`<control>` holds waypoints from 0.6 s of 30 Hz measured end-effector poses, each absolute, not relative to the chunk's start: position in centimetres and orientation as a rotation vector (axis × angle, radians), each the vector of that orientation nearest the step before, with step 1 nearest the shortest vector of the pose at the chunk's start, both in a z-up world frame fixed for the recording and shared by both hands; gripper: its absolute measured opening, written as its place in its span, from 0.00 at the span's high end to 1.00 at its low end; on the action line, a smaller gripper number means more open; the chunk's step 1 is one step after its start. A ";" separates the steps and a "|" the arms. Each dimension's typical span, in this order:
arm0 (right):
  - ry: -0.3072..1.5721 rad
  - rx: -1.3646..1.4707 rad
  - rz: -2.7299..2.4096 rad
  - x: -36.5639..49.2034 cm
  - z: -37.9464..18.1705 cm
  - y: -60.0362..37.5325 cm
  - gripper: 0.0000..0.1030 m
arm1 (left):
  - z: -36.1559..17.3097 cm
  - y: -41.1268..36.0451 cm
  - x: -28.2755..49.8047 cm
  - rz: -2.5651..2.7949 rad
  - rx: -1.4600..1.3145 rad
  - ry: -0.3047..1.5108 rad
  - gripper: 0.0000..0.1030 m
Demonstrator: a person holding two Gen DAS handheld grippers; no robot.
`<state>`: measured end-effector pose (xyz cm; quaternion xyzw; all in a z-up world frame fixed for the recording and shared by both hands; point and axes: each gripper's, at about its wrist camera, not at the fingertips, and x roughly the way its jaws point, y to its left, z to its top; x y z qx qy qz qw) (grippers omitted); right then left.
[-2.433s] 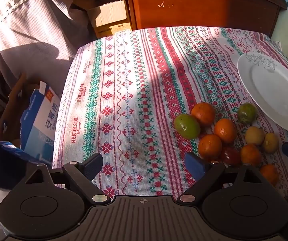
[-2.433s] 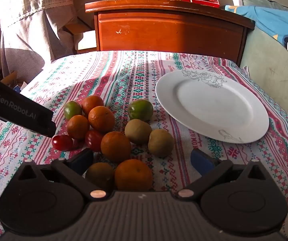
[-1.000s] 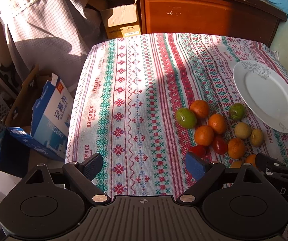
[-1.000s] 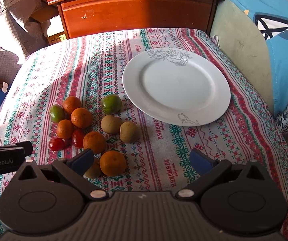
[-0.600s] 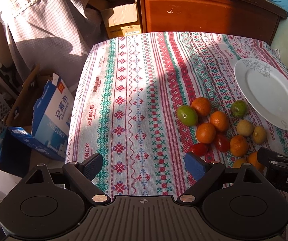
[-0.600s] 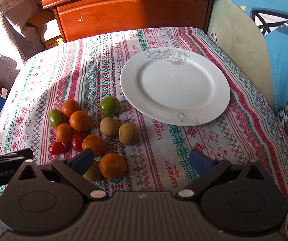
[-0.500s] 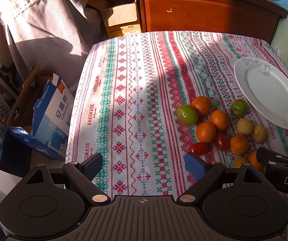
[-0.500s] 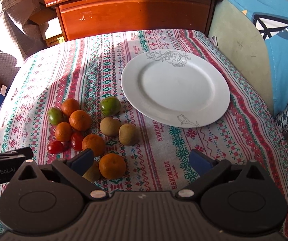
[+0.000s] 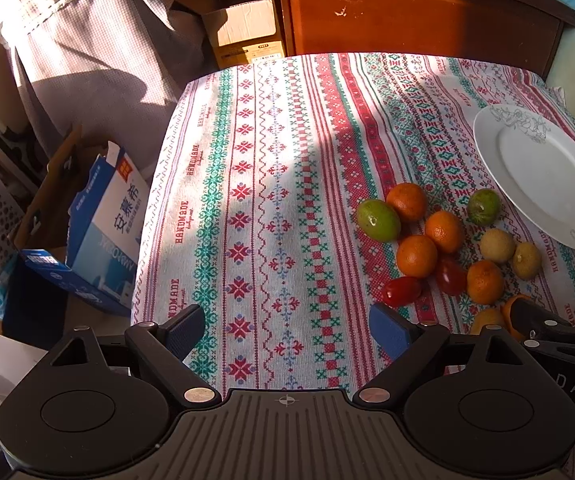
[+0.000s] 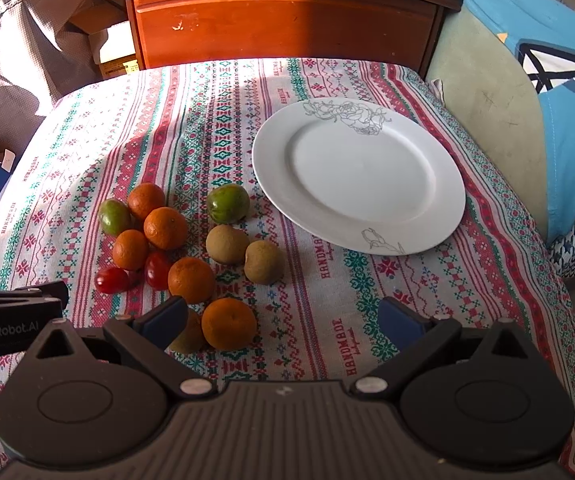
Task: Organize fruits
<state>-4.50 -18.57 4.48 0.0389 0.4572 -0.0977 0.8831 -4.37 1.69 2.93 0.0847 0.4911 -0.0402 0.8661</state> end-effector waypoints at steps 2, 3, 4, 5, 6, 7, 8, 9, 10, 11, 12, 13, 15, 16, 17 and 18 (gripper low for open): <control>0.953 0.080 -0.201 -4.5 4.4 -18.5 0.03 | 2.9 1.7 -4.4 -0.086 0.178 1.029 0.12; 0.954 0.079 -0.202 -4.5 4.4 -18.5 0.03 | 2.9 1.6 -4.4 -0.089 0.178 1.028 0.12; 0.954 0.080 -0.203 -4.5 4.4 -18.6 0.03 | 3.0 1.6 -4.4 -0.091 0.179 1.027 0.12; 0.954 0.082 -0.202 -4.5 4.4 -18.6 0.03 | 3.0 1.5 -4.5 -0.094 0.179 1.025 0.12; 0.954 0.084 -0.201 -4.5 4.4 -18.6 0.03 | 3.0 1.5 -4.5 -0.095 0.179 1.023 0.12; 0.953 0.083 -0.201 -4.5 4.4 -18.6 0.03 | 3.0 1.4 -4.5 -0.097 0.180 1.021 0.12; 0.952 0.081 -0.202 -4.5 4.4 -18.5 0.03 | 3.0 1.4 -4.5 -0.097 0.181 1.021 0.12; 0.951 0.080 -0.201 -4.5 4.4 -18.5 0.03 | 3.0 1.4 -4.5 -0.097 0.182 1.021 0.12; 0.952 0.080 -0.199 -4.5 4.4 -18.5 0.03 | 3.0 1.4 -4.5 -0.097 0.181 1.022 0.12; 0.952 0.080 -0.198 -4.5 4.4 -18.5 0.03 | 2.9 1.4 -4.5 -0.098 0.180 1.023 0.12; 0.952 0.080 -0.199 -4.5 4.4 -18.5 0.03 | 2.9 1.4 -4.5 -0.100 0.179 1.023 0.12; 0.951 0.079 -0.199 -4.5 4.4 -18.6 0.03 | 2.9 1.3 -4.5 -0.102 0.179 1.023 0.12; 0.952 0.079 -0.199 -4.5 4.4 -18.6 0.03 | 2.9 1.3 -4.5 -0.103 0.180 1.021 0.12; 0.951 0.080 -0.198 -4.5 4.4 -18.6 0.03 | 2.9 1.3 -4.6 -0.105 0.180 1.020 0.12; 0.951 0.081 -0.197 -4.6 4.4 -18.6 0.03 | 2.9 1.3 -4.6 -0.107 0.179 1.020 0.12; 0.952 0.081 -0.196 -4.6 4.3 -18.6 0.03 | 2.9 1.3 -4.6 -0.108 0.179 1.020 0.12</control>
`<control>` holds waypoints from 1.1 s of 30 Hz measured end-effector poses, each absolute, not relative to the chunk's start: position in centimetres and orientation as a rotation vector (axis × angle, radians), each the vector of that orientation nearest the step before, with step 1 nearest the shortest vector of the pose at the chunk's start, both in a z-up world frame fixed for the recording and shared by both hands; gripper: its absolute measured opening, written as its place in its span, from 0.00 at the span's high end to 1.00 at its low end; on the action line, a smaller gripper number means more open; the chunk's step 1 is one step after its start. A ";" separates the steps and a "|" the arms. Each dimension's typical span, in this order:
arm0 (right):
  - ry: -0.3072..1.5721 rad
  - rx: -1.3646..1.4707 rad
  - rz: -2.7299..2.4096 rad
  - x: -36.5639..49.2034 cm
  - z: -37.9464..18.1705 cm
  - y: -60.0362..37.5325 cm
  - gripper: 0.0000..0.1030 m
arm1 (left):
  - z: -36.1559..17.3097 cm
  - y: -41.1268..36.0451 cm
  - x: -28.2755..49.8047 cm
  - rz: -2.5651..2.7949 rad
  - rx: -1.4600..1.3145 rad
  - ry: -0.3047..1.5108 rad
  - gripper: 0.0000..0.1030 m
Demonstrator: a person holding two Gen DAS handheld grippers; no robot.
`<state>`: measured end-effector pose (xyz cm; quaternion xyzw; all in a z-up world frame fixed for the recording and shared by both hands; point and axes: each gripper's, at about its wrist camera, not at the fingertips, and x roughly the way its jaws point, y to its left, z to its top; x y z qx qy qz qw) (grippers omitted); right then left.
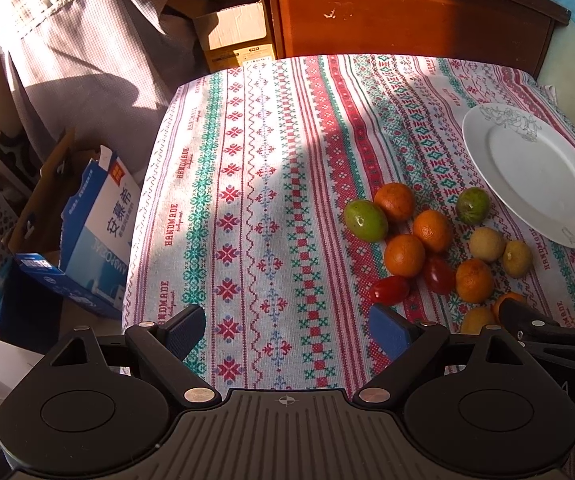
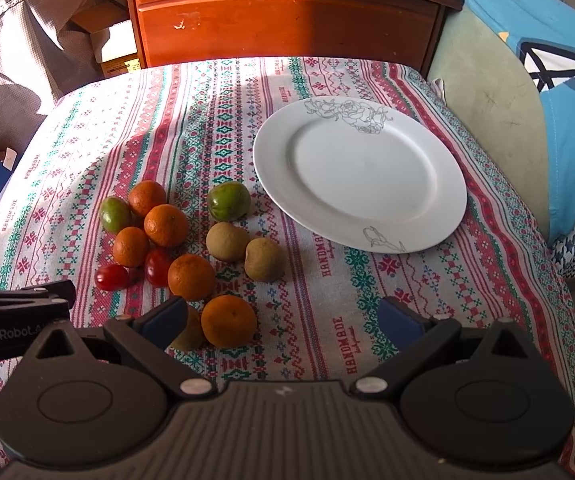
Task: Organize fruits
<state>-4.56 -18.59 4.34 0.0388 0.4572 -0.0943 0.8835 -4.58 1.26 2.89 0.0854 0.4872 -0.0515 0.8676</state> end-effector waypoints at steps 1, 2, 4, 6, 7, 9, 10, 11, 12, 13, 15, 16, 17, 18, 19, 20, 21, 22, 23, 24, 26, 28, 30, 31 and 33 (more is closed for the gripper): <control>0.952 0.081 -0.196 -4.6 4.3 -18.6 0.03 | 2.9 1.2 -4.6 -0.109 0.179 1.020 0.12; 0.952 0.081 -0.195 -4.6 4.3 -18.6 0.03 | 2.9 1.2 -4.6 -0.110 0.180 1.020 0.12; 0.952 0.082 -0.190 -4.7 4.3 -18.7 0.03 | 2.8 1.1 -4.6 -0.111 0.181 1.020 0.12; 0.951 0.084 -0.185 -4.9 4.2 -18.9 0.03 | 2.7 1.1 -4.6 -0.115 0.181 1.021 0.12; 0.948 0.089 -0.183 -5.1 4.2 -19.2 0.04 | 2.7 1.2 -4.6 -0.114 0.181 1.020 0.12; 0.944 0.106 -0.172 -5.4 4.1 -19.7 0.07 | 2.6 1.3 -4.5 -0.109 0.179 1.018 0.12; 0.941 0.121 -0.165 -5.6 4.1 -20.1 0.09 | 2.6 1.5 -4.5 -0.105 0.173 1.021 0.12; 0.938 0.133 -0.158 -5.8 4.0 -20.4 0.11 | 2.6 1.6 -4.4 -0.104 0.168 1.024 0.12; 0.934 0.150 -0.144 -6.1 4.0 -20.7 0.13 | 2.5 1.9 -4.3 -0.100 0.157 1.031 0.12; 0.930 0.165 -0.126 -6.4 3.9 -21.1 0.16 | 2.4 2.1 -4.2 -0.098 0.149 1.035 0.12; 0.917 0.177 -0.088 -7.0 3.7 -21.5 0.22 | 2.3 2.5 -4.1 -0.096 0.143 1.037 0.12; 0.910 0.179 -0.069 -7.3 3.6 -21.6 0.24 | 2.2 2.6 -4.0 -0.097 0.140 1.036 0.12; 0.903 0.185 -0.047 -7.6 3.5 -21.7 0.25 | 2.1 2.8 -4.0 -0.104 0.133 1.036 0.12; 0.899 0.191 -0.032 -7.9 3.4 -21.8 0.28 | 2.1 3.0 -4.0 -0.114 0.125 1.035 0.12; 0.893 0.200 -0.010 -8.1 3.3 -21.8 0.33 | 2.0 3.2 -4.1 -0.120 0.120 1.031 0.12; 0.888 0.206 0.011 -8.2 3.2 -21.9 0.35 | 2.1 3.2 -4.2 -0.126 0.120 1.024 0.12; 0.882 0.211 0.030 -8.3 3.1 -21.9 0.38 | 2.1 3.2 -4.3 -0.135 0.124 1.012 0.13; 0.871 0.211 0.048 -8.4 3.0 -21.8 0.41 | 2.1 3.2 -4.5 -0.142 0.127 1.004 0.14; 0.855 0.210 0.064 -8.6 2.9 -21.7 0.42 | 2.1 3.1 -4.6 -0.155 0.127 0.997 0.14; 0.847 0.208 0.075 -8.6 2.9 -21.7 0.43 | 2.1 3.1 -4.6 -0.163 0.124 0.995 0.14; 0.840 0.211 0.100 -8.5 2.8 -21.5 0.48 | 2.0 3.0 -4.8 -0.187 0.118 0.986 0.15; 0.827 0.214 0.124 -8.6 2.7 -21.4 0.52 | 1.9 2.7 -4.9 -0.205 0.125 0.974 0.15; 0.808 0.206 0.141 -8.7 2.6 -21.2 0.52 | 1.8 2.4 -4.9 -0.226 0.122 0.964 0.18; 0.805 0.198 0.143 -8.7 2.6 -21.1 0.52 | 1.7 2.3 -5.0 -0.236 0.118 0.961 0.19; 0.791 0.194 0.154 -8.7 2.5 -21.0 0.52 | 1.6 2.1 -5.0 -0.257 0.108 0.952 0.20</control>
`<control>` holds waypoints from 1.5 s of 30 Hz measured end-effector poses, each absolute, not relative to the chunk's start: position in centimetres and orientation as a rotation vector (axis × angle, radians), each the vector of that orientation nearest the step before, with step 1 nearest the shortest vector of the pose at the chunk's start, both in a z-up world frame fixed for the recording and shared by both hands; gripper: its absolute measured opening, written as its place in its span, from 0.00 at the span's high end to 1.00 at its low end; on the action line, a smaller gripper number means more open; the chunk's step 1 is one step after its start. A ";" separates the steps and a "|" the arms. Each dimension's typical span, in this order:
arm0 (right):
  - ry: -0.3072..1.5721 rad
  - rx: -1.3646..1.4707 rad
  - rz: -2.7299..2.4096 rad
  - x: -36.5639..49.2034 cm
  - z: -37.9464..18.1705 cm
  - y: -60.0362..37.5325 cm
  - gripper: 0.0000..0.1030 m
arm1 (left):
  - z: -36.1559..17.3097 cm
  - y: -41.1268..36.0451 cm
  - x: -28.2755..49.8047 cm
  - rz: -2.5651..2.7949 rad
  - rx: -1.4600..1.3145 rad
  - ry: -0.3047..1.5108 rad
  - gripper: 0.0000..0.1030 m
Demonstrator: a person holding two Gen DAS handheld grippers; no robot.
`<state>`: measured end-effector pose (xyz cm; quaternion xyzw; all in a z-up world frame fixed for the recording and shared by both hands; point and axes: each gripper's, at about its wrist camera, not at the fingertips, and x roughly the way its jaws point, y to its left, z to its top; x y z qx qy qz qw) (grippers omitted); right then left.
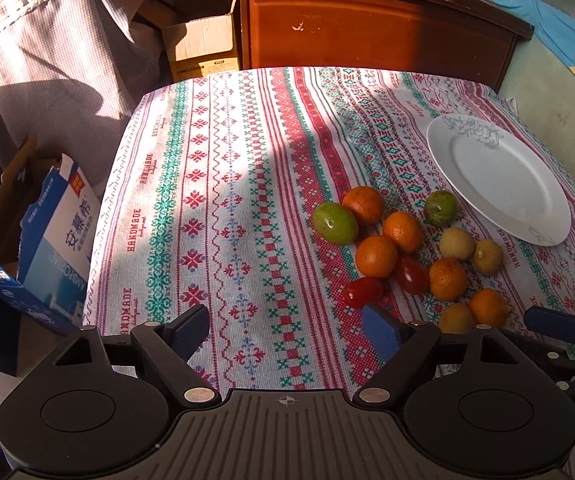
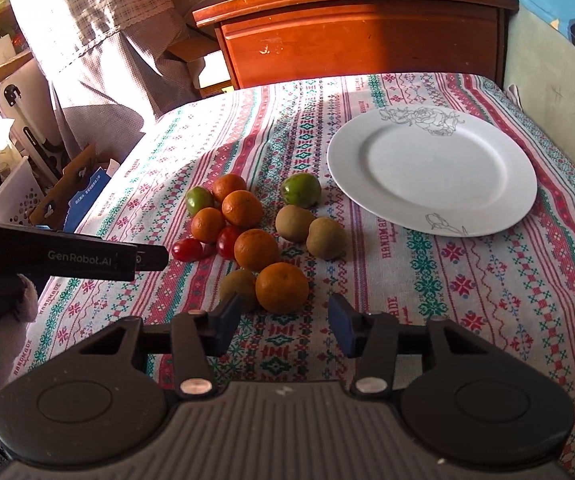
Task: Organize fruits
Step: 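Grasp a red cherry tomato with the left tool while the right tool grasps a mandarin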
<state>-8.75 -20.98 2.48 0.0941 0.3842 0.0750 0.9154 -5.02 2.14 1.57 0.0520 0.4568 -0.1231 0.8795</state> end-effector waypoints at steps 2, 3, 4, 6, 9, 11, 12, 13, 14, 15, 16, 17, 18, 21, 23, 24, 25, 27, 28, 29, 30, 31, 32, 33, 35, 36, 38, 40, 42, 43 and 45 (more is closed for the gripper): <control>0.777 0.189 0.167 -8.9 2.4 -20.9 0.52 | 1.4 1.9 -5.1 -0.267 0.110 0.944 0.23; 0.776 0.184 0.167 -8.9 2.3 -20.9 0.52 | 1.2 1.8 -5.1 -0.273 0.110 0.941 0.24; 0.776 0.181 0.167 -8.8 2.2 -20.9 0.52 | 1.1 1.7 -5.0 -0.281 0.107 0.938 0.25; 0.778 0.190 0.166 -8.7 2.0 -21.0 0.52 | 0.9 1.6 -5.1 -0.299 0.102 0.933 0.25; 0.777 0.187 0.168 -8.6 1.8 -21.0 0.55 | 0.7 1.1 -5.1 -0.331 0.103 0.920 0.29; 0.775 0.183 0.163 -8.5 1.6 -21.0 0.55 | 0.6 0.8 -5.2 -0.349 0.105 0.910 0.33; 0.775 0.186 0.162 -8.5 1.5 -21.0 0.57 | 0.6 0.6 -5.2 -0.354 0.106 0.907 0.34; 0.775 0.188 0.162 -8.5 1.5 -21.1 0.58 | 0.5 0.5 -5.2 -0.362 0.108 0.902 0.36; 0.773 0.188 0.162 -8.4 1.5 -21.1 0.58 | 0.4 0.3 -5.2 -0.368 0.110 0.898 0.36; 0.772 0.188 0.163 -8.4 1.4 -21.1 0.59 | 0.3 0.1 -5.2 -0.377 0.116 0.894 0.38; 0.769 0.189 0.164 -8.4 1.4 -21.1 0.61 | 0.2 -0.1 -5.2 -0.380 0.123 0.893 0.39; 0.765 0.193 0.166 -8.3 1.4 -21.2 0.62 | 0.1 -0.2 -5.2 -0.385 0.130 0.893 0.40; 0.762 0.198 0.169 -8.2 1.4 -21.2 0.64 | 0.0 -0.3 -5.2 -0.391 0.132 0.894 0.45; 0.754 0.207 0.174 -8.1 1.4 -21.3 0.67 | -0.3 -0.5 -5.2 -0.400 0.134 0.881 0.50; 0.752 0.211 0.182 -8.0 1.4 -21.3 0.70 | -0.3 -0.5 -5.1 -0.404 0.129 0.875 0.51; 0.751 0.211 0.183 -8.0 1.4 -21.3 0.70 | -0.3 -0.5 -5.1 -0.407 0.126 0.873 0.51; 0.750 0.211 0.183 -8.0 1.4 -21.3 0.70 | -0.4 -0.5 -5.1 -0.410 0.125 0.870 0.55; 0.750 0.219 0.183 -8.0 1.4 -21.4 0.70 | -0.4 -0.6 -5.1 -0.417 0.133 0.867 0.61; 0.750 0.224 0.183 -8.0 1.3 -21.4 0.70 | -0.4 -0.7 -5.2 -0.420 0.136 0.865 0.63; 0.747 0.228 0.183 -7.9 1.3 -21.4 0.70 | -0.4 -0.7 -5.2 -0.425 0.133 0.864 0.63; 0.746 0.230 0.183 -7.9 1.3 -21.4 0.69 | -0.4 -0.6 -5.2 -0.427 0.130 0.862 0.63; 0.749 0.235 0.183 -7.8 1.2 -21.5 0.69 | -0.4 -0.6 -5.3 -0.428 0.128 0.860 0.64; 0.754 0.241 0.184 -7.8 1.2 -21.5 0.69 | -0.4 -0.5 -5.3 -0.431 0.125 0.858 0.64; 0.760 0.247 0.183 -7.7 1.1 -21.5 0.68 | -0.5 -0.4 -5.3 -0.433 0.124 0.855 0.65; 0.760 0.242 0.185 -7.6 1.0 -21.5 0.68 | -0.5 -0.4 -5.3 -0.432 0.130 0.850 0.70; 0.760 0.240 0.186 -7.6 1.0 -21.5 0.69 | -0.5 -0.4 -5.3 -0.433 0.128 0.850 0.73; 0.760 0.240 0.185 -7.6 1.0 -21.5 0.70 | -0.5 -0.3 -5.3 -0.439 0.121 0.852 0.77; 0.759 0.237 0.181 -7.6 1.1 -21.4 0.70 | -0.5 -0.4 -5.4 -0.450 0.120 0.849 0.79; 0.756 0.236 0.178 -7.7 1.2 -21.5 0.70 | -0.5 -0.5 -5.5 -0.452 0.119 0.845 0.79; 0.753 0.240 0.177 -7.7 1.3 -21.5 0.70 | -0.4 -0.5 -5.6 -0.450 0.117 0.844 0.79; 0.745 0.247 0.175 -7.8 1.6 -21.7 0.70 | -0.3 -0.5 -5.7 -0.437 0.117 0.843 0.79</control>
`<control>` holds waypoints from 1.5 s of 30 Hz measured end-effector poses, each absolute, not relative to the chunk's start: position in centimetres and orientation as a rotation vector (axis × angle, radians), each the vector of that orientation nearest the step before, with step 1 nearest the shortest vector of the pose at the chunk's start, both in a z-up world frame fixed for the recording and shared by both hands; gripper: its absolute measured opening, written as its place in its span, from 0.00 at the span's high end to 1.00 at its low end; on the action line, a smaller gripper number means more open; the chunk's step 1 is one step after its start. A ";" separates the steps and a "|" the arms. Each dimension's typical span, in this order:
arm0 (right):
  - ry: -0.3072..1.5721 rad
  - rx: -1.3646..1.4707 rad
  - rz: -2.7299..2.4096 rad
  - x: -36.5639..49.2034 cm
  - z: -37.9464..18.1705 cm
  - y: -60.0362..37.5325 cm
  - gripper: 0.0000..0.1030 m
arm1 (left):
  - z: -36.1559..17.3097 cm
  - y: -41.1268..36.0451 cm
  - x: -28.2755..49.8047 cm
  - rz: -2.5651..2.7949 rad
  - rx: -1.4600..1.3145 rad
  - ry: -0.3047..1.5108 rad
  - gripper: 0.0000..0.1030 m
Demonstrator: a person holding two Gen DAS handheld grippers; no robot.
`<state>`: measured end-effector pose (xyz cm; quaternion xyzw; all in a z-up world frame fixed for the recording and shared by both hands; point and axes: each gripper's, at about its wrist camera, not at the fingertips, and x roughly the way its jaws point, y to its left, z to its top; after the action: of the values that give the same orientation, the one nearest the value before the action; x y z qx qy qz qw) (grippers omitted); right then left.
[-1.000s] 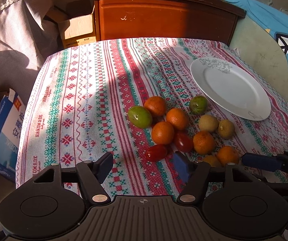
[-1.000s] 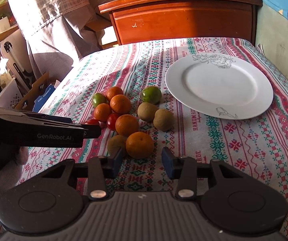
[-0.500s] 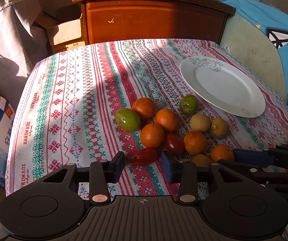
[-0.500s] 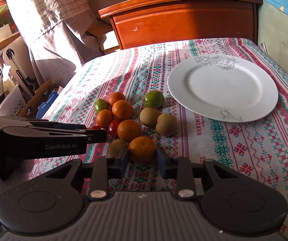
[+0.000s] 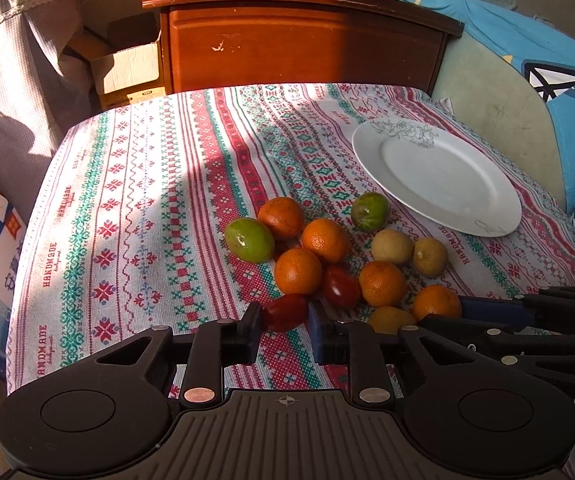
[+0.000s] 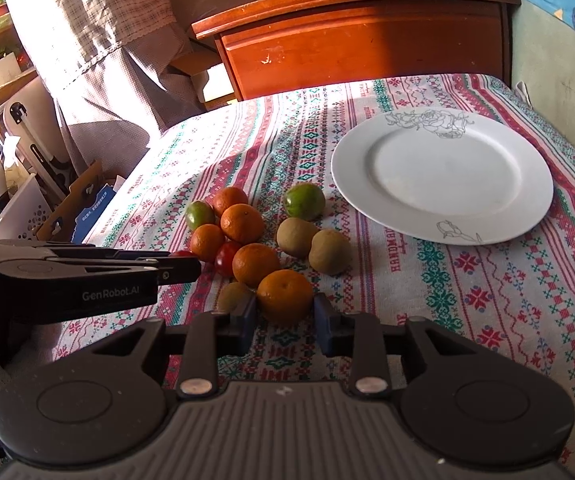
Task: Organize fruits
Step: 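Grasp a red cherry tomato with the left tool while the right tool grasps a mandarin, then carry the tomato with the left tool onto the plate while the right tool places the mandarin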
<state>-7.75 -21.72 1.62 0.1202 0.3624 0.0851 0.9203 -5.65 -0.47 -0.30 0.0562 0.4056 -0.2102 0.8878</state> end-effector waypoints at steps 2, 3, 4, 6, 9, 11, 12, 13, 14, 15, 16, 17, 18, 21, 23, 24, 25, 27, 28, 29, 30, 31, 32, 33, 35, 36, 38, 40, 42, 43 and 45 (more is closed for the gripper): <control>0.727 0.260 0.175 -7.9 2.1 -22.0 0.70 | 0.1 -0.3 -5.7 -0.424 0.104 0.838 0.79; 0.720 0.265 0.174 -7.9 2.3 -22.2 0.70 | 0.3 -0.2 -5.6 -0.423 0.095 0.835 0.79; 0.713 0.268 0.173 -7.9 2.5 -22.3 0.70 | 0.7 -0.2 -5.6 -0.423 0.082 0.830 0.79; 0.697 0.273 0.165 -7.7 3.1 -22.6 0.70 | 1.2 -0.2 -5.6 -0.423 0.069 0.821 0.79; 0.663 0.296 0.156 -7.6 4.1 -23.5 0.70 | 2.2 -0.6 -5.5 -0.440 0.046 0.799 0.79; 0.631 0.302 0.142 -7.4 5.1 -24.2 0.70 | 3.1 -1.0 -5.3 -0.458 0.031 0.775 0.79; 0.616 0.304 0.135 -7.3 5.6 -24.6 0.70 | 3.6 -1.4 -5.2 -0.466 0.031 0.759 0.79; 0.602 0.304 0.125 -7.3 6.0 -25.0 0.71 | 4.1 -1.9 -5.0 -0.473 0.036 0.745 0.79; 0.584 0.301 0.107 -7.1 6.4 -25.5 0.71 | 4.4 -2.2 -4.9 -0.479 0.037 0.736 0.79; 0.573 0.299 0.093 -7.0 6.7 -25.9 0.71 | 4.8 -2.7 -4.7 -0.492 0.034 0.726 0.79; 0.559 0.301 0.070 -6.9 7.0 -26.4 0.70 | 5.0 -3.1 -4.4 -0.504 0.029 0.721 0.79; 0.553 0.306 0.057 -6.8 7.1 -26.8 0.70 | 5.4 -3.7 -4.2 -0.519 0.019 0.714 0.79; 0.548 0.316 0.039 -6.6 7.1 -27.3 0.70 | 5.5 -4.0 -4.0 -0.524 0.014 0.712 0.79; 0.549 0.334 -0.015 -6.3 6.9 -28.4 0.71 | 5.8 -5.4 -3.3 -0.547 -0.012 0.715 0.79; 0.562 0.356 -0.042 -6.1 6.4 -29.2 0.71 | 5.8 -6.4 -3.0 -0.565 -0.016 0.708 0.79; 0.569 0.364 -0.050 -6.1 6.2 -29.4 0.71 | 5.8 -6.8 -2.9 -0.573 -0.013 0.705 0.79; 0.580 0.374 -0.061 -6.0 5.9 -29.7 0.71 | 5.7 -7.4 -2.7 -0.581 -0.008 0.703 0.79; 0.596 0.383 -0.078 -5.9 5.4 -30.0 0.71 | 5.2 -8.1 -2.3 -0.588 -0.004 0.714 0.79; 0.603 0.388 -0.088 -6.0 5.1 -30.3 0.71 | 4.9 -8.4 -2.1 -0.589 -0.003 0.723 0.79; 0.607 0.395 -0.093 -5.9 4.9 -30.5 0.71 | 4.6 -8.6 -1.9 -0.589 0.000 0.733 0.79; 0.610 0.403 -0.096 -5.8 4.8 -30.6 0.71 | 4.2 -8.9 -1.7 -0.590 0.003 0.743 0.79; 0.613 0.416 -0.102 -5.8 4.6 -30.8 0.70 | 3.9 -9.1 -1.5 -0.591 0.004 0.750 0.79; 0.616 0.423 -0.107 -5.7 4.4 -31.0 0.70 | 3.6 -9.4 -1.3 -0.593 0.005 0.758 0.79; 0.619 0.427 -0.114 -5.6 4.3 -31.1 0.70 | 3.3 -9.6 -1.1 -0.597 0.005 0.765 0.79; 0.628 0.427 -0.130 -5.4 4.0 -31.2 0.70 | 2.7 -10.1 -0.7 -0.600 0.010 0.777 0.79; 0.632 0.429 -0.136 -5.3 3.8 -31.3 0.70 | 2.5 -10.3 -0.5 -0.600 0.010 0.782 0.79; 0.643 0.440 -0.146 -5.1 3.5 -31.5 0.70 | 2.0 -10.6 -0.2 -0.603 0.006 0.797 0.79; 0.654 0.455 -0.164 -4.9 3.1 -31.8 0.68 | 1.7 -10.9 -0.1 -0.608 0.004 0.810 0.78; 0.654 0.467 -0.178 -4.8 2.9 -31.9 0.68 | 1.5 -11.3 -0.1 -0.608 0.011 0.812 0.78; 0.651 0.472 -0.183 -4.9 2.9 -32.0 0.68 | 1.4 -11.5 -0.1 -0.606 0.017 0.809 0.76; 0.646 0.482 -0.181 -4.9 3.0 -32.1 0.68 | 1.5 -11.7 0.0 -0.607 0.023 0.812 0.74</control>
<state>-4.89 -32.08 2.99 0.2341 0.3138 -0.0880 0.9160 -0.01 -11.73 1.46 0.0111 0.3889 -0.2907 0.8742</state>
